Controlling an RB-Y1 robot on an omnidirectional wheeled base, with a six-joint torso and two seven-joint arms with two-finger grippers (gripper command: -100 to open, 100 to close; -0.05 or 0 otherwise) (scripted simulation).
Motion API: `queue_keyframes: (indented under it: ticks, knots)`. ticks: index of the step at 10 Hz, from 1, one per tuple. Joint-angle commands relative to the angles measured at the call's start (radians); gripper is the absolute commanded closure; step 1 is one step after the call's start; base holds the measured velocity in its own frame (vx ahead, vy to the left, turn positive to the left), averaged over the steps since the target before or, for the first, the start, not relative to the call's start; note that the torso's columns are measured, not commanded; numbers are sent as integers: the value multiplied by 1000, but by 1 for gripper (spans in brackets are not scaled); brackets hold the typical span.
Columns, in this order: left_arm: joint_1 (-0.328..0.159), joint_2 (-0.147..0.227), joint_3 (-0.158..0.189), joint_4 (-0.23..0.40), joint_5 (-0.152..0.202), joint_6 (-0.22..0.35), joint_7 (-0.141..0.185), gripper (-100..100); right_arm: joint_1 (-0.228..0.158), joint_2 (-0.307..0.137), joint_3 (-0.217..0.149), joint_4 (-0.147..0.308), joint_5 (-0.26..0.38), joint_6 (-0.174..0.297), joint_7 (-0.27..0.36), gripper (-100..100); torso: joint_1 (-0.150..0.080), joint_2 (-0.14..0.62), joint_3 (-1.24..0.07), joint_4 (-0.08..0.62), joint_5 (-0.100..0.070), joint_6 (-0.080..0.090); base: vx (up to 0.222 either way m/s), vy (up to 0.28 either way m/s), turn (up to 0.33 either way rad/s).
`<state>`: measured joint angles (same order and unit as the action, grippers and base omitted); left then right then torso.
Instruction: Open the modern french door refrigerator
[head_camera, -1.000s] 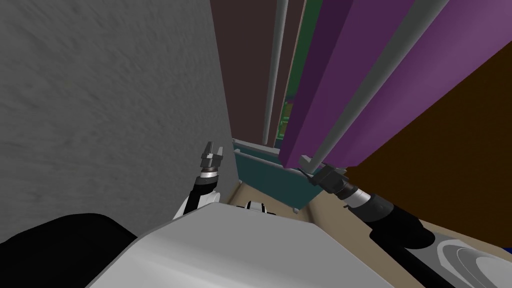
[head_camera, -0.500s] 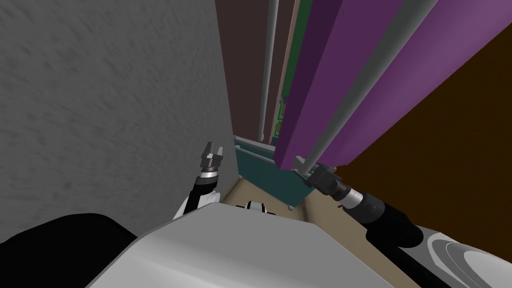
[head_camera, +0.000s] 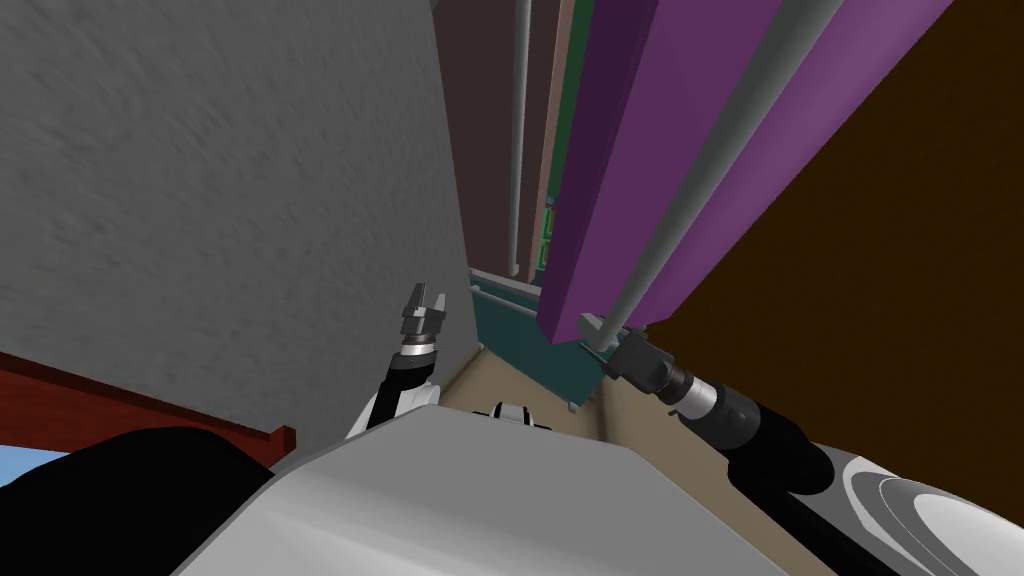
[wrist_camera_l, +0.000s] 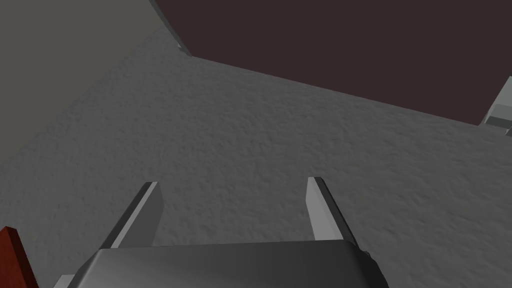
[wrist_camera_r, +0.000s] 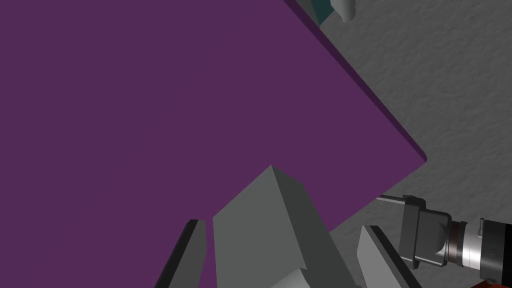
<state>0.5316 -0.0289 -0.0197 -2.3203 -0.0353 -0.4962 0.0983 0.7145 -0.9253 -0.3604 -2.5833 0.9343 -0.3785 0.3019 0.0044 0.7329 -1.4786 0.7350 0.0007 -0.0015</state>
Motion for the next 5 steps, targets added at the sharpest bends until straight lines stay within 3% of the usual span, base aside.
queue_keyframes:
  ticks: [1, 5]
  knots:
    - [0, 0, 0, 0, 0, 0, 0, 0, -18, -4, 18, -3, -11, -33, 11, 100, 3, -2, -2, 0, 1, 0, -77, -165, 202]
    - [0, 0, 0, 0, 0, 0, 0, 0, -45, -10, 43, -5, -26, -76, 23, 100, -14, 7, 3, 3, -4, 3, -118, -229, 167]
